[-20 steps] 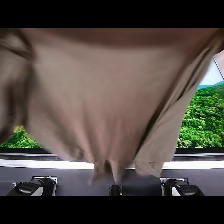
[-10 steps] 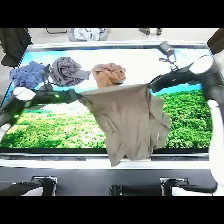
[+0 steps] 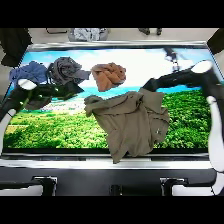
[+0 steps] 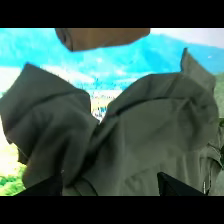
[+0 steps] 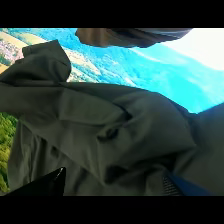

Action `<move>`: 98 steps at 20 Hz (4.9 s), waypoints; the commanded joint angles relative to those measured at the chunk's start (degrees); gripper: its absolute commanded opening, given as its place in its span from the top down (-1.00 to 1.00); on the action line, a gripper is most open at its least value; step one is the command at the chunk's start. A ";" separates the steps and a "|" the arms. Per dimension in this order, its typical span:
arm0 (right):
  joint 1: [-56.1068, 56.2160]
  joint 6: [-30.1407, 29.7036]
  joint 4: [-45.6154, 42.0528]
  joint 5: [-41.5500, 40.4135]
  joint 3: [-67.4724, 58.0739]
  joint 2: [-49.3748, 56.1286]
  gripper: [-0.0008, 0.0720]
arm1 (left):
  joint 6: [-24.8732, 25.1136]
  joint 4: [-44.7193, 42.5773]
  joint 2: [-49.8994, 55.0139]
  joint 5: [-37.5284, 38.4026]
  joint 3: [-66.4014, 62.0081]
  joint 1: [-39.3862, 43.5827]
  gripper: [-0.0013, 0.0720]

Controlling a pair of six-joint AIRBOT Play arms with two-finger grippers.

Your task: Fold the shirts.

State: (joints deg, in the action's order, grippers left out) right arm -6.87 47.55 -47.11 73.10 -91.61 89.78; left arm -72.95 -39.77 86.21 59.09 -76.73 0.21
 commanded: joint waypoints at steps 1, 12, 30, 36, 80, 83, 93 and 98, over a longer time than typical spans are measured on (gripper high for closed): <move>-7.32 0.28 -13.66 13.53 -0.07 -6.58 -0.96 | -0.85 -5.62 0.50 8.35 -5.29 -5.57 -0.98; -12.50 2.60 -15.04 9.33 47.08 -27.21 -0.97 | 0.57 -8.33 0.79 4.96 11.47 2.23 -1.00; 2.34 6.84 3.65 -20.94 68.48 -26.86 -0.64 | 0.55 -3.19 3.91 -4.35 11.39 10.36 -0.90; 2.67 6.88 -2.36 -18.86 65.18 -27.30 0.87 | 3.87 -3.34 3.78 -6.80 9.09 10.27 0.89; -9.70 10.10 -26.77 15.21 25.05 -41.05 0.86 | -6.25 -12.81 -45.92 19.76 30.64 -10.97 0.88; -9.70 10.05 -23.80 -4.81 38.21 -33.35 0.86 | -2.56 -10.54 -36.94 6.99 40.24 -8.39 0.88; -9.60 10.03 1.38 -33.44 35.56 -11.45 0.86 | 2.86 -2.43 0.85 -0.07 10.69 -6.27 0.85; -12.76 -3.23 -2.49 -18.95 28.79 -14.27 -0.96 | 1.38 -5.88 2.14 11.82 3.76 -9.22 -0.99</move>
State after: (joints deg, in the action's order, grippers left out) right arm -17.76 52.18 -48.38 46.11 -58.89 76.49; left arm -70.78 -42.96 86.80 63.72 -68.20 -7.07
